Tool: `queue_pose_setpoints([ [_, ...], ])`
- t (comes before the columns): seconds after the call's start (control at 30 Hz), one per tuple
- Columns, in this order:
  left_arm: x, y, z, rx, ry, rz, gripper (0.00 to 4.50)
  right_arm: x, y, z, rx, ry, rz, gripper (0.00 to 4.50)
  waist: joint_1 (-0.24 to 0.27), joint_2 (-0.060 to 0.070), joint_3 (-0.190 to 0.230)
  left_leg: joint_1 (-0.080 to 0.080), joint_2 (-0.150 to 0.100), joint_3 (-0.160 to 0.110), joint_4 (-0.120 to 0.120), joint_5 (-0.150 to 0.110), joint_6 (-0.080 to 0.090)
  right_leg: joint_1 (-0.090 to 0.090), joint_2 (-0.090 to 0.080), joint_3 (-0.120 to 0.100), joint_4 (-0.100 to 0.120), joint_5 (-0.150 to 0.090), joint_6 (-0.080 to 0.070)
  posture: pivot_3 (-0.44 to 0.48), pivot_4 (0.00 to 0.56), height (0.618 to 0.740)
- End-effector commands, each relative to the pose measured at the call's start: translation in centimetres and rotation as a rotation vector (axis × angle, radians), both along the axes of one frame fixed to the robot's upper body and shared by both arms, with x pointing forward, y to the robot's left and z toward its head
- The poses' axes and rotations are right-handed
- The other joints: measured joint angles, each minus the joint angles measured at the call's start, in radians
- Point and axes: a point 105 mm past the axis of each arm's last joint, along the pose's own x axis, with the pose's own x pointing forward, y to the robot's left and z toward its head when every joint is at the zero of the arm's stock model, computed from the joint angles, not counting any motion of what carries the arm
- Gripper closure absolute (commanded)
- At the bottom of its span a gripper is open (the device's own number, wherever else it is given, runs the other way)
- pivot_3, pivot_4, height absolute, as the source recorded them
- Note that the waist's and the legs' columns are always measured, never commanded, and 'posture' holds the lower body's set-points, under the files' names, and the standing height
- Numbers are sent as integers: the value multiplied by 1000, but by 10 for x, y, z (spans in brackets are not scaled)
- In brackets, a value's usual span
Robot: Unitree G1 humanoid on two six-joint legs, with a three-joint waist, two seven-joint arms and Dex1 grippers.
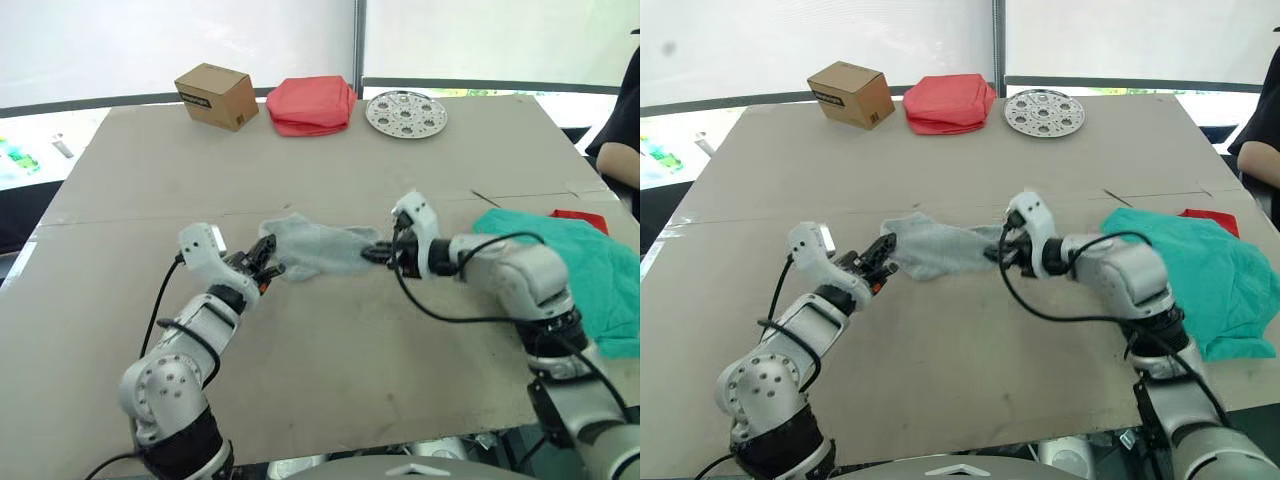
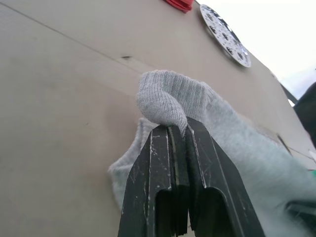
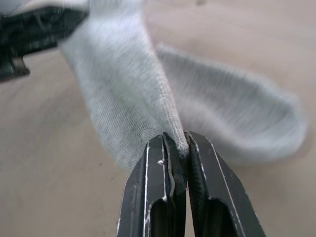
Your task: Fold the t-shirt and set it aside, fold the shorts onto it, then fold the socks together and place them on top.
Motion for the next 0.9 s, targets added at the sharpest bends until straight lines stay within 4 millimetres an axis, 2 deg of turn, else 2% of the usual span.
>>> queue_pose_setpoints([
  [0.03,-15,-5,5,20,-13,-39,4500,13,2,7,-63,-17,55,4407,2,0,0,0,0,0,0,0,0,0,0,0,0,0,0,0,150,740],
  [0.13,-22,-9,-4,71,16,-103,4500,29,6,6,-112,-14,89,4407,0,0,0,0,0,0,0,0,0,0,0,0,0,0,0,0,150,740],
  [0.37,-16,-10,-2,170,-23,-91,4500,48,11,-3,-190,8,154,4407,5,1,1,-1,0,0,0,2,-4,0,0,-2,-1,0,-1,0,150,740],
  [0.53,-8,-9,6,152,-88,-24,4500,54,5,-3,-194,37,157,4407,5,1,1,-1,0,0,-1,3,-5,0,0,0,-2,0,-1,0,150,740],
  [0.7,4,-17,8,120,-125,-27,4500,55,-4,-3,-200,54,144,4407,5,2,1,-2,0,0,-1,2,-5,0,-1,-1,-3,0,-1,0,150,740],
  [0.9,8,-24,-6,138,-65,-50,4500,62,-14,-6,-229,62,116,4407,4,2,1,-2,0,0,-1,2,-4,0,-1,-1,-3,0,-1,0,150,740],
])
